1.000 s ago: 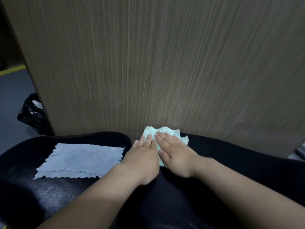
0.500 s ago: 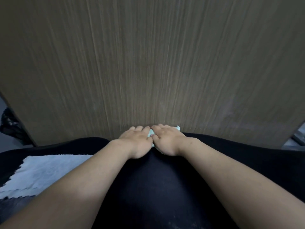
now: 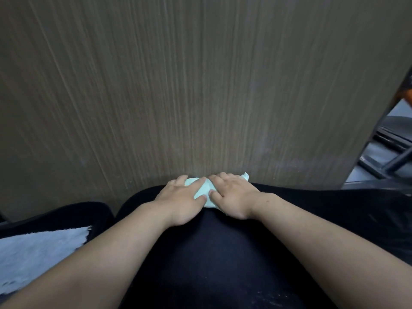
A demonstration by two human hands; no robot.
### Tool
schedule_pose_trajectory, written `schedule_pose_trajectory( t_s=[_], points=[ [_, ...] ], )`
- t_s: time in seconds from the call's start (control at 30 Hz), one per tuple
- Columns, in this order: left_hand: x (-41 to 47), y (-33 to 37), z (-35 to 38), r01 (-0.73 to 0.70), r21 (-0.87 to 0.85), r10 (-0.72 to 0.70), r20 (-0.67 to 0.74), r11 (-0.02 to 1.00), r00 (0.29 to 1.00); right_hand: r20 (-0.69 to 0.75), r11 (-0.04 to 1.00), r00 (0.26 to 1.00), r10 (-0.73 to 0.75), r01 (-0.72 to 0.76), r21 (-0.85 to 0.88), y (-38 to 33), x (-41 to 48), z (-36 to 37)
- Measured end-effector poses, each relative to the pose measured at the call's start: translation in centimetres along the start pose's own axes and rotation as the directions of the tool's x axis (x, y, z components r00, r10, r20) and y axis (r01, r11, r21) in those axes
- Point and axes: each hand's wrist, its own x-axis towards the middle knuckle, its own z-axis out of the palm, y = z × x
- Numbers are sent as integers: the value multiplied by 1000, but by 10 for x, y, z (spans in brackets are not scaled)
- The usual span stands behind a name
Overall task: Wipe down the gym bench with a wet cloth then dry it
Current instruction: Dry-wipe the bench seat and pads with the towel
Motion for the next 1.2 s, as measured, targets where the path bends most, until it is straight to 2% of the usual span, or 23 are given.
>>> schedule_pose_trajectory(
  t_s=[0.13, 0.3, 0.53, 0.73, 0.87, 0.97, 1.2],
  points=[
    [-9, 25, 15, 43, 69, -38, -71, 997, 997, 3, 999, 999, 39, -39, -33, 26, -17, -6],
    [-18, 68, 22, -36, 165, 64, -170, 986, 983, -13, 995, 996, 83, -84, -49, 61, -39, -9],
    [-18, 135, 47, -87, 126, 104, -133, 988, 986, -45, 990, 992, 116, -119, -69, 106, -77, -11],
    [-18, 171, 58, -99, 89, 112, -164, 991, 980, -20, 994, 995, 101, -102, -48, 150, -113, -18],
    [-19, 183, 60, -63, 81, 73, -130, 995, 989, -18, 990, 992, 125, -126, -64, 184, -141, -30],
    [-22, 190, 57, -57, 126, 64, -53, 990, 996, -17, 983, 985, 171, -172, -69, 205, -154, -34],
    [-27, 207, 58, -206, 182, 193, 87, 962, 977, -4, 944, 947, 320, -319, -81, 254, -174, -45]
  ],
)
